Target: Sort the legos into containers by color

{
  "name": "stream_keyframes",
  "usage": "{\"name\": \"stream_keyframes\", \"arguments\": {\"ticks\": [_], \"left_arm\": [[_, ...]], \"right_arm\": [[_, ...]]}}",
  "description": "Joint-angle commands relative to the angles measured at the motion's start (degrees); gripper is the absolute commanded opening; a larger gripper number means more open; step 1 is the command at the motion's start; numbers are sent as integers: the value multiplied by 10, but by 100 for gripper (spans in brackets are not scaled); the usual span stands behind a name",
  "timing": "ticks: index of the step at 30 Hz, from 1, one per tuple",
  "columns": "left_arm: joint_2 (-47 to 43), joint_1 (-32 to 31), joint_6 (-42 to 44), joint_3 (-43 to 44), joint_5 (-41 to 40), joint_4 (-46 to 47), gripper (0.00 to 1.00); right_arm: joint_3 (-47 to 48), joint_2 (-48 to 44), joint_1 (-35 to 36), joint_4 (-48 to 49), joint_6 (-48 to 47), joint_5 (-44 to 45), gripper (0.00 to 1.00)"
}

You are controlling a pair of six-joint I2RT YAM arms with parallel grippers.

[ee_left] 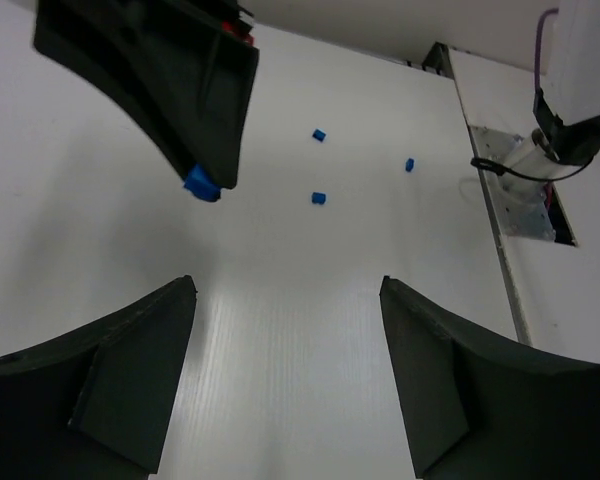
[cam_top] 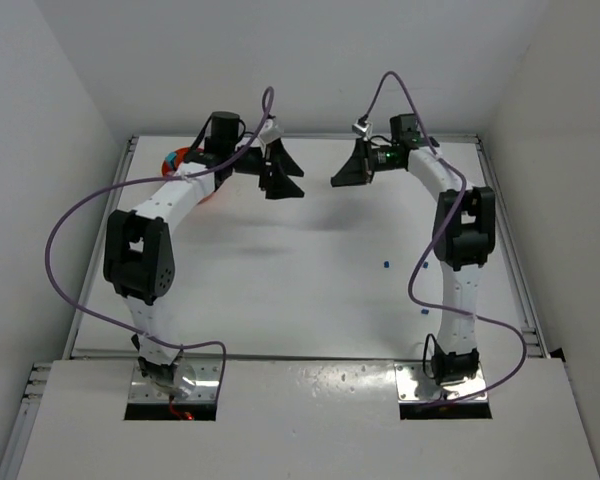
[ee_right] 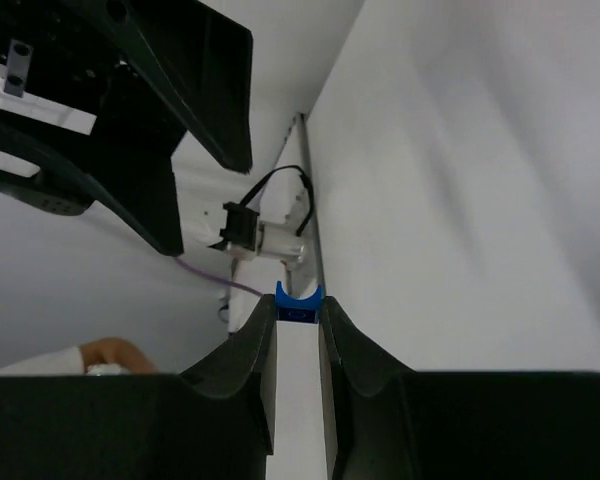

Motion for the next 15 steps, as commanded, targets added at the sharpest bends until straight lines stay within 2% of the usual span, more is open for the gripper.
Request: {"name": "stream_keyframes", "arguments": {"ticks": [1,2,6,11,15], "left_arm": [[-23,-3,110,-23,51,-27,80],[-17,3,138,-23,57,-34,80],[-11,3,187,-23,79,-40,78],[-17,3,236,-50,84,-45,65],[-35,3,279,-71,76,-45,62]], "right_arm": [[-26,14,34,246,252,-138,0],[-32,19,42,317,313,-143,0],[-32,8,65,324,320,-143,0],[-67,-15,93,390,376,-143,0],[-78,-28,105,424,398,-143,0]]}}
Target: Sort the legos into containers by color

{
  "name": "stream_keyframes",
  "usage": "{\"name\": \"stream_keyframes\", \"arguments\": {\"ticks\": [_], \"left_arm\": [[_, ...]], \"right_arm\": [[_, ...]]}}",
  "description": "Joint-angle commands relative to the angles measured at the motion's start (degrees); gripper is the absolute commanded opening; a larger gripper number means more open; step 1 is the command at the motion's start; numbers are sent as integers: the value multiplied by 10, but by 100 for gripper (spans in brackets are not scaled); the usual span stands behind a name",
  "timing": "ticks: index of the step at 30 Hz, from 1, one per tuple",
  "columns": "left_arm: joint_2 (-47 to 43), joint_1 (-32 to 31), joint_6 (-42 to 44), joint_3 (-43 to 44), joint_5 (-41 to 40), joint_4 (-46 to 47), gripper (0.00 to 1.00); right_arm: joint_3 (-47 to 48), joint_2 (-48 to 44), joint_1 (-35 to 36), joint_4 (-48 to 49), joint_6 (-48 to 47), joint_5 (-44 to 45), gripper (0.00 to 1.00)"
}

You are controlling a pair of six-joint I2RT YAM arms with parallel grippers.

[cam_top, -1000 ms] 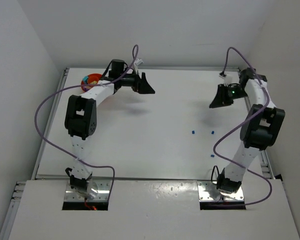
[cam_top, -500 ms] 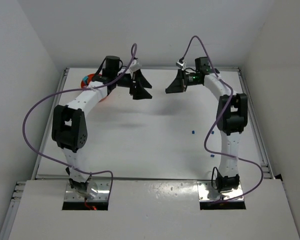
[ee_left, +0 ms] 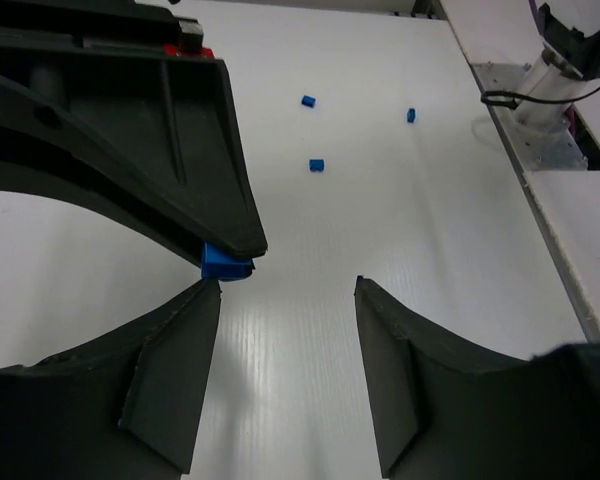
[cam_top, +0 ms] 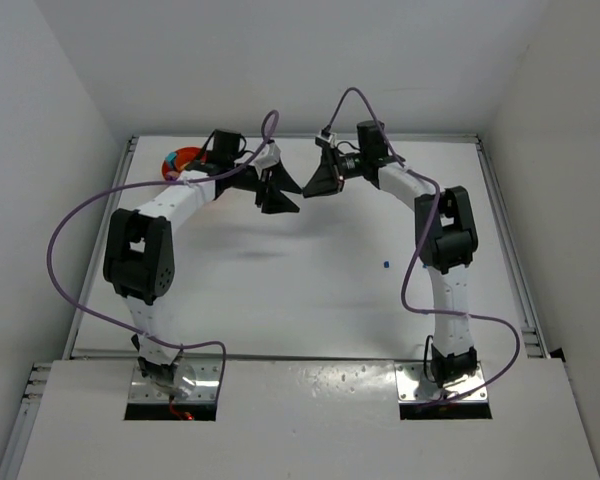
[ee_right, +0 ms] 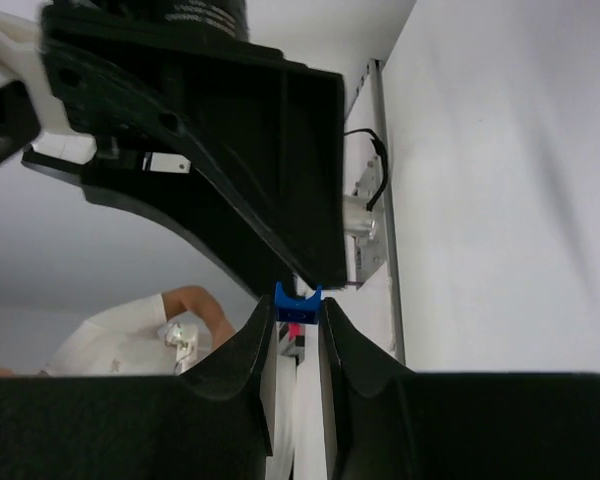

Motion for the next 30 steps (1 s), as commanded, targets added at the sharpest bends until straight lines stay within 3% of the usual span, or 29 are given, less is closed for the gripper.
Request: {"name": "stream_keyframes", "arguments": {"ticks": [1,10,17,30], "left_arm": [[-34,0,81,-16,22,3,61],[-55,5,110,-22,-40,-2,51],[-79,5,110,-32,-78,5,52],[-91,1,68,-38,-78,43,52]], "right_arm": [[-3,-53,13,75,53,-84,0],[-20,-53,29,120,87,-84,0],[-30,-53,29,126,98,-84,0],[-28,-43,29,176,143,-84,0]]}}
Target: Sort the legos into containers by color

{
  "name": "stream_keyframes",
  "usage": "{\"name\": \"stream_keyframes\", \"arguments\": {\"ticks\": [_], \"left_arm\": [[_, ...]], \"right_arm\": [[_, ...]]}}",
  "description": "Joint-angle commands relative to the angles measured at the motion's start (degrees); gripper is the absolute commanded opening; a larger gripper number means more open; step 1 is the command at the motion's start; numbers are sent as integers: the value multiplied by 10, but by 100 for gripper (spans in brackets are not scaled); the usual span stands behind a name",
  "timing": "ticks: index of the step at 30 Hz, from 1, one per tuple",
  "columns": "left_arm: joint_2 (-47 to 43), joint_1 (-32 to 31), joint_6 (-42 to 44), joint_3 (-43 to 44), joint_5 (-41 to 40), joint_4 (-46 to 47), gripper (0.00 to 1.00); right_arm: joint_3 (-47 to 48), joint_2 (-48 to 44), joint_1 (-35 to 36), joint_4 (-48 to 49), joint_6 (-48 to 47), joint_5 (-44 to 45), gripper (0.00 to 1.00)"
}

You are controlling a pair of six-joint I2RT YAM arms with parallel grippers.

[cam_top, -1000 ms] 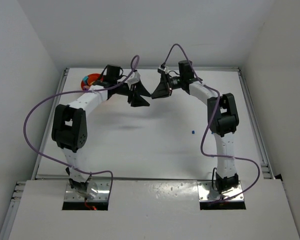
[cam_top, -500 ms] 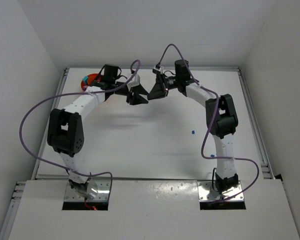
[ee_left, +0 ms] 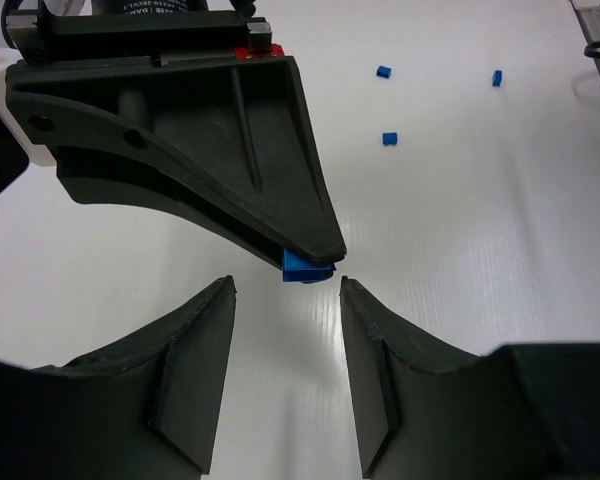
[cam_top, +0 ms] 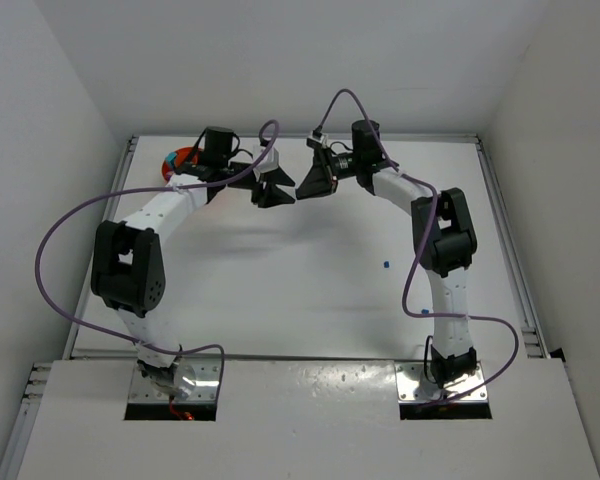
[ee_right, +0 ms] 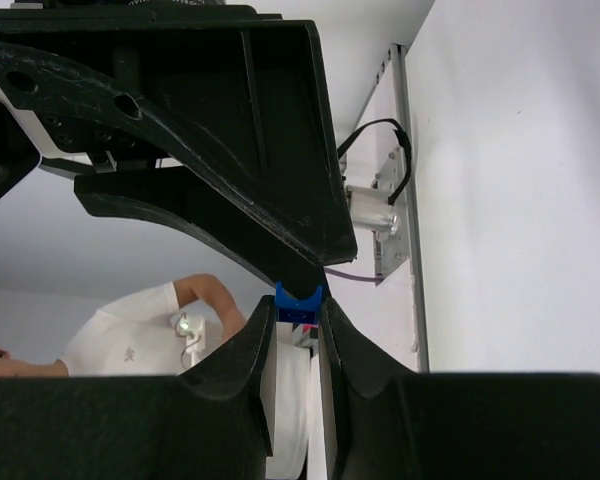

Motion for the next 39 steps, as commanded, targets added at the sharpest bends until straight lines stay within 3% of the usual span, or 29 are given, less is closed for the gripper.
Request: {"name": "stream_keyframes", "arguments": {"ticks": [1,10,15,29,32,34,39], "left_arm": [[-28,-5,0,-3,16,35,52],[-28,-10,-31,-3,16,69,51],[-23,-10,-36,-3,27,74,40],[-28,-15,-59,8,52,80,45],[-28,-15,-77,8,46,95,37],[-23,-15,-92,8,40,106,24],[-23,-15,-131,14,28,131,6]], "right_arm": [[13,-23,9,33,11,-80,0],[18,-18,14,53,31,-80,0],[34,-7,19,59,36,-80,0],[39,9,25,74,47,-80,0],[39,9,25,74,47,-80,0],[39,9,25,74,47,-80,0],[33,9,25,80,52,-80,3]]}}
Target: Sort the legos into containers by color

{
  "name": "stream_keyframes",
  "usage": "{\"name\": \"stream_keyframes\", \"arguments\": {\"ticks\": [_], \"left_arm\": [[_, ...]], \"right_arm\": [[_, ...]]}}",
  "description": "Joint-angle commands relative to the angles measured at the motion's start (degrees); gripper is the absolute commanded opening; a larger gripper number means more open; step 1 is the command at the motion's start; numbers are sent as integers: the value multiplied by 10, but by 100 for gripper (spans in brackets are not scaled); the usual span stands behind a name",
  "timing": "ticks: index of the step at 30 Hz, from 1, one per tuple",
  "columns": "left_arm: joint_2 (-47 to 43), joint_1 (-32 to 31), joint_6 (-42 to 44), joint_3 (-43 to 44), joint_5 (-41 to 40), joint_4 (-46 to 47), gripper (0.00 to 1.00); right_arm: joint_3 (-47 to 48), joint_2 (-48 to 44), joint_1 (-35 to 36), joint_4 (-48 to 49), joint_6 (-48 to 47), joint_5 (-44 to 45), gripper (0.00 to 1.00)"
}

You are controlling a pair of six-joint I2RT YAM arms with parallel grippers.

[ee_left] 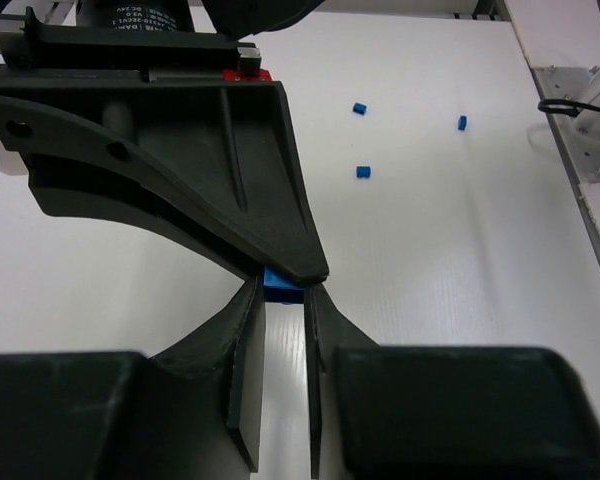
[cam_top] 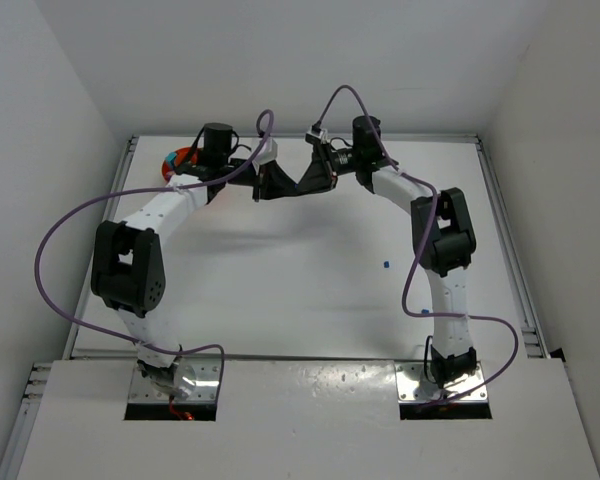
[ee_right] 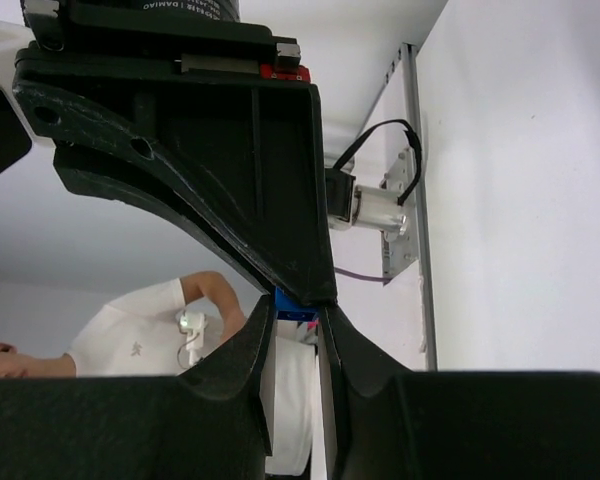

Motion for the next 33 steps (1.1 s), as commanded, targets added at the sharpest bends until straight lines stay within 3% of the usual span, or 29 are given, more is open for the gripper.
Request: {"name": "stream_keyframes", "arguments": {"ticks": [1,2,9,16,20,22,27,33], "left_arm": [[-23,-11,-23,15,0,71,1],[-23,-11,-23,15,-6,71,0],[-28,3,-34,15,-21,55,0],[-17,70,-47,40,-101,7,0],[40,119,-64,140,-252,-54,0],[103,148,-82,245,-323,-108,0],[215,221,-189,423,-388,-152,0],[247,227,-202,444,-469,-172,0]], "right_arm": [[18,4,22,36,1,-71,18],[18,4,22,36,1,-71,26],[6,-17,-5,61,14,-71,59],[-5,-52,-62,72,14,-71,63],[-11,-58,-96,107,14,-63,63],[-11,-64,-109,95,-1,-56,63],[-59,-95,-129,11,-55,-27,69],[-132,-141,-165,-149,-143,19,73]]}}
